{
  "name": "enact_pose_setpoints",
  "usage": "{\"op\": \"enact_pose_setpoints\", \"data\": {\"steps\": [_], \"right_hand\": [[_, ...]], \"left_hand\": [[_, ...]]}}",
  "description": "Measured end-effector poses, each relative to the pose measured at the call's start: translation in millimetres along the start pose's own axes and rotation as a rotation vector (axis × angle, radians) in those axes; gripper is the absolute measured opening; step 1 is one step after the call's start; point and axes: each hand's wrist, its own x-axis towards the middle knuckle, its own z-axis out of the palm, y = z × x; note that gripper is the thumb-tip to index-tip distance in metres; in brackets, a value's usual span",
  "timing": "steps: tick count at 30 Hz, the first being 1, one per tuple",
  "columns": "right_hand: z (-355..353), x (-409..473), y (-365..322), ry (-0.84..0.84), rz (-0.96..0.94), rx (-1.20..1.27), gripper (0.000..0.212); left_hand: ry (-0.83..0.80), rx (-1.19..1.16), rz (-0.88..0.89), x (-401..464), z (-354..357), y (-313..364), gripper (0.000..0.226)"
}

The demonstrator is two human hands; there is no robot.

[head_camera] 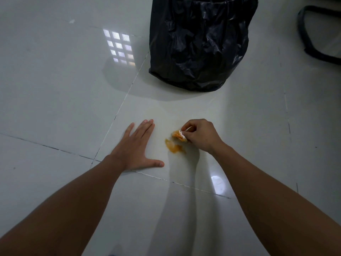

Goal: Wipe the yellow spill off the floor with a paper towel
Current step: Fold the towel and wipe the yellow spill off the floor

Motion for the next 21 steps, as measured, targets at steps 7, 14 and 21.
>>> {"op": "enact_pose_setpoints", "data": {"steps": [7,14,21], "right_hand": [[4,-2,-1,0.041,-0.071,-0.102,0.027],[-1,-7,0,-0.063,-0.168,-0.121,0.021],[9,-5,1,-0.024,-0.245,-0.073,0.011]], "left_hand": [[-0.006,-0.002,-0.002,0,0,0,0.136],[-0.004,-0.004,0.0,0,1,0,0.135],[-0.017,-0.008,-0.005,1,1,0,0.136]]}}
